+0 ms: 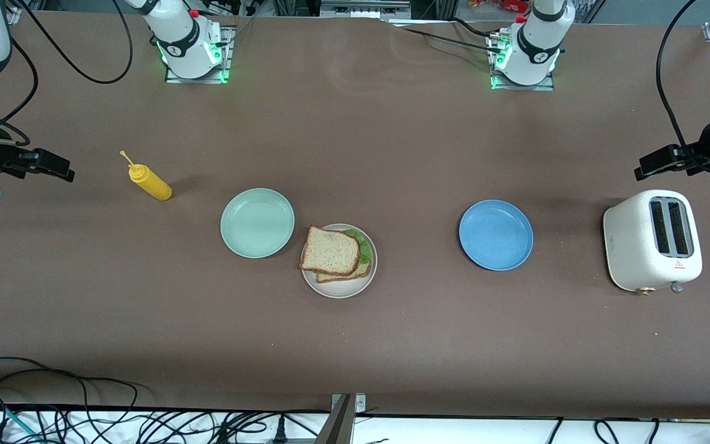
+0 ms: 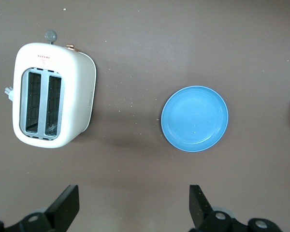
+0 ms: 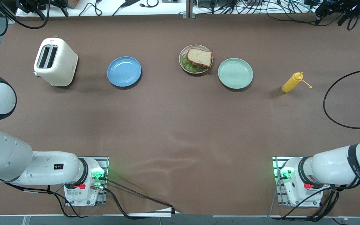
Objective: Make sandwich on beige plate with both arms
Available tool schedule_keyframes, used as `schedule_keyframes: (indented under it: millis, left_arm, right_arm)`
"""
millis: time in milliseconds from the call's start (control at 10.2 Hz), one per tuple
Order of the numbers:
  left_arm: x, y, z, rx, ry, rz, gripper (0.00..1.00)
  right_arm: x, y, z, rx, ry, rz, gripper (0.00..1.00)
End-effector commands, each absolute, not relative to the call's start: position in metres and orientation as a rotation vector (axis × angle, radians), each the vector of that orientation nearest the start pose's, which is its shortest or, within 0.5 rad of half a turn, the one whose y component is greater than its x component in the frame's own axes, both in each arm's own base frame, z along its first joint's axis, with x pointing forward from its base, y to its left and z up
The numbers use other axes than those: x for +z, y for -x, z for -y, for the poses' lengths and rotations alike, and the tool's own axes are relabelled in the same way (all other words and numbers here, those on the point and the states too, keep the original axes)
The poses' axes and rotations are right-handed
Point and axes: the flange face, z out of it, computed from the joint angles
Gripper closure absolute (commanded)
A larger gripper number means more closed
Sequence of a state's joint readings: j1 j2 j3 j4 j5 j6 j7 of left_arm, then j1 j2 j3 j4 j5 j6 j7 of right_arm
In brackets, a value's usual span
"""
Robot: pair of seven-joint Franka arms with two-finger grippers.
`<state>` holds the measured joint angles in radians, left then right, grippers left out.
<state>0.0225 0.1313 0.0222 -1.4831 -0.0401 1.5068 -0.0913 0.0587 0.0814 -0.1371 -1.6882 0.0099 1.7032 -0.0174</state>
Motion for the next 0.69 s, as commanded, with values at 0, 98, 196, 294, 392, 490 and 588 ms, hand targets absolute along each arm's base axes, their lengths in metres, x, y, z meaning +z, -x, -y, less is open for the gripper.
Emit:
schedule_keyframes:
  millis: [0, 98, 196, 294, 392, 490, 588]
  left_arm:
    - [0.5894, -0.5887, -0.0220, 0.177, 3.143, 0.178, 0.00]
    - [0.5894, -0.5887, -0.0220, 0.177, 3.143, 0.175, 0.00]
    - [0.5894, -0.5887, -0.0220, 0.177, 3.144, 0.173, 0.00]
    - [0.5894, -0.5887, -0.0220, 0.177, 3.144, 0.171, 0.00]
    - [0.5901, -0.5888, -0.0220, 0.174, 3.144, 0.171, 0.00]
    - [0.5895, -0.5889, -0.0212, 0.174, 3.144, 0.168, 0.00]
    - [0.5902, -0.5891, -0.0194, 0.172, 3.144, 0.163, 0.00]
  right_arm:
    - [0.5379, -0.5722, 0.0390, 0.099, 3.145, -0.084, 0.00]
    - [0.5363, -0.5730, 0.0389, 0.101, 3.145, -0.082, 0.00]
    - [0.5354, -0.5733, 0.0389, 0.104, 3.145, -0.082, 0.00]
    - [0.5354, -0.5733, 0.0389, 0.104, 3.145, -0.082, 0.00]
    - [0.5346, -0.5736, 0.0389, 0.106, 3.145, -0.082, 0.00]
    - [0.5353, -0.5738, 0.0386, 0.103, 3.143, -0.082, 0.00]
    - [0.5353, -0.5738, 0.0386, 0.103, 3.143, -0.080, 0.00]
